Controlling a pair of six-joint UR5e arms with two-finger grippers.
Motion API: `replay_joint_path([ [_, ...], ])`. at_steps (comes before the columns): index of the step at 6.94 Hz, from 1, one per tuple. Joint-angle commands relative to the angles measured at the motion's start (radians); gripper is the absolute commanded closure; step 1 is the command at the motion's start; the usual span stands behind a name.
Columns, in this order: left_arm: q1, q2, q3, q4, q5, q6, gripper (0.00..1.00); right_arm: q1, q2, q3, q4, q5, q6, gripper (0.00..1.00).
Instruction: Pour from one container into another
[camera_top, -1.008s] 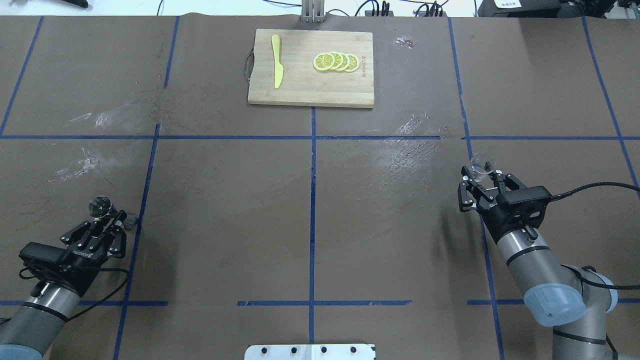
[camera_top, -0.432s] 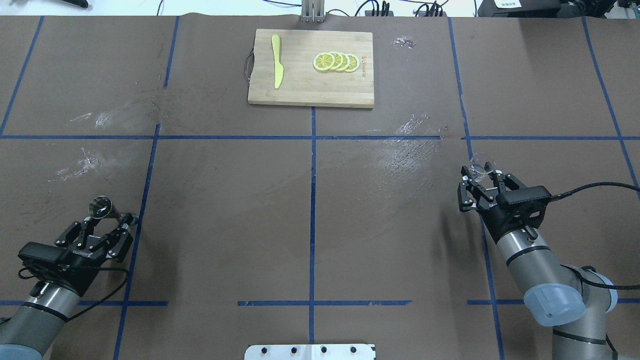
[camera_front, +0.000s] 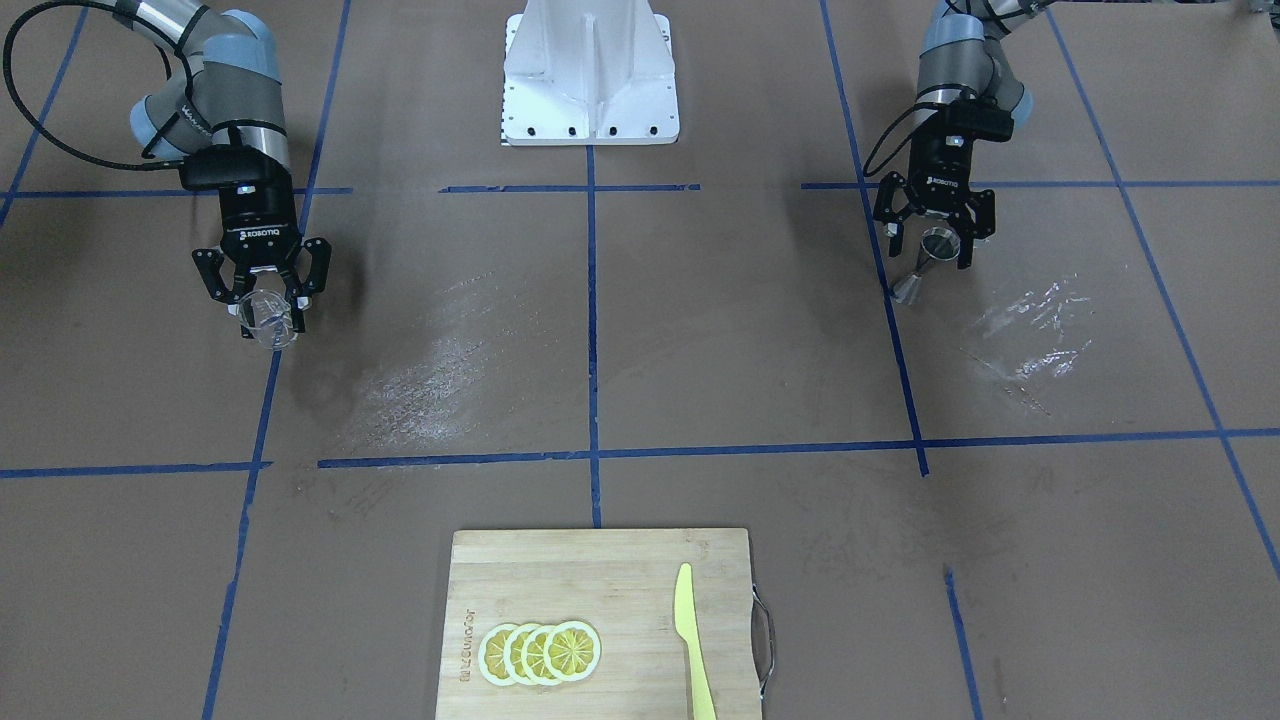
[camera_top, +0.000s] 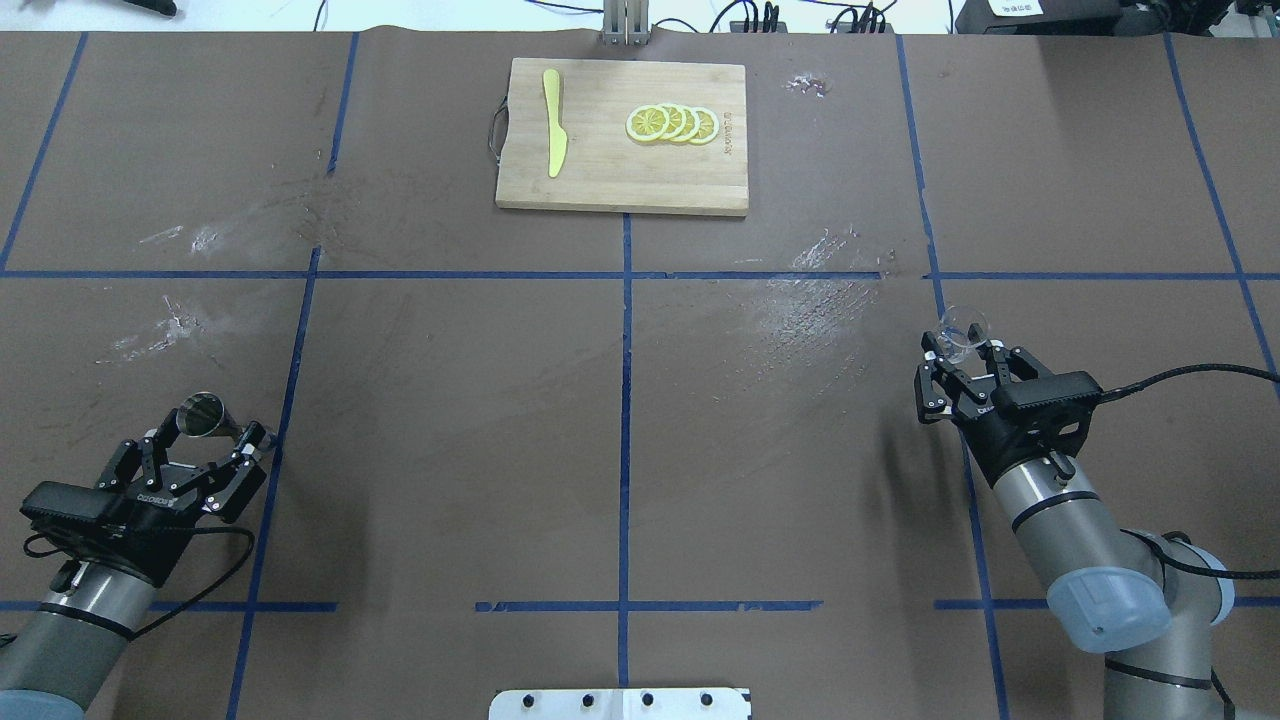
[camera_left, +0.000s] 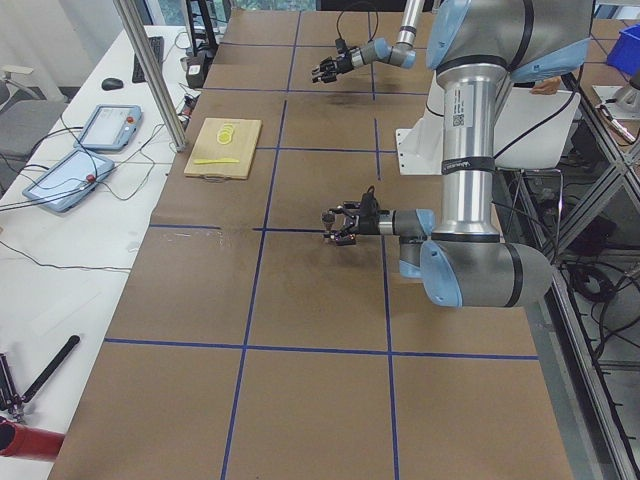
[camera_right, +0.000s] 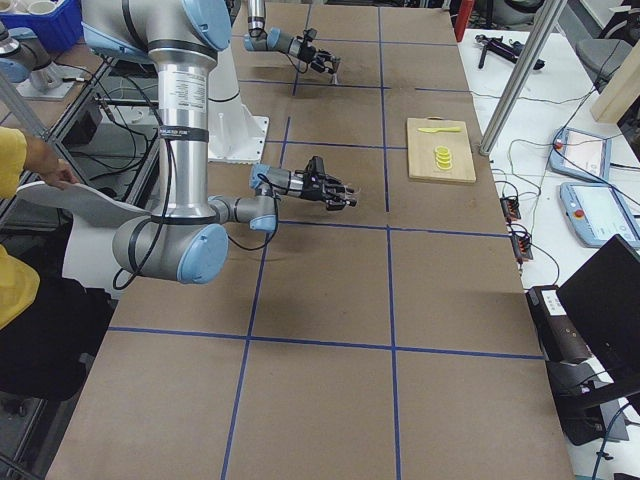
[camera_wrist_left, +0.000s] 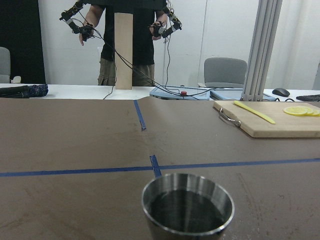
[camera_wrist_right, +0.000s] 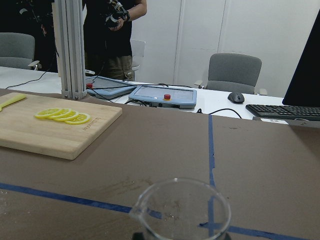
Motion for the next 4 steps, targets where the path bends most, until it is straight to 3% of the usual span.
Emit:
replay_joint_path([
  [1,-0.002,0.004,-0.051,-0.004,0.042,0.003,0.00,0.003,0.002,0.000,0.002,0.000,0.000,1.00],
  [3,-0.009,0.016,-0.050,-0.065,0.042,0.047,0.00,0.003,0.002,0.000,0.002,0.000,0.001,1.00],
  [4,-0.010,0.018,-0.050,-0.165,0.042,0.148,0.00,0.003,0.002,0.002,0.002,0.000,0.001,1.00],
])
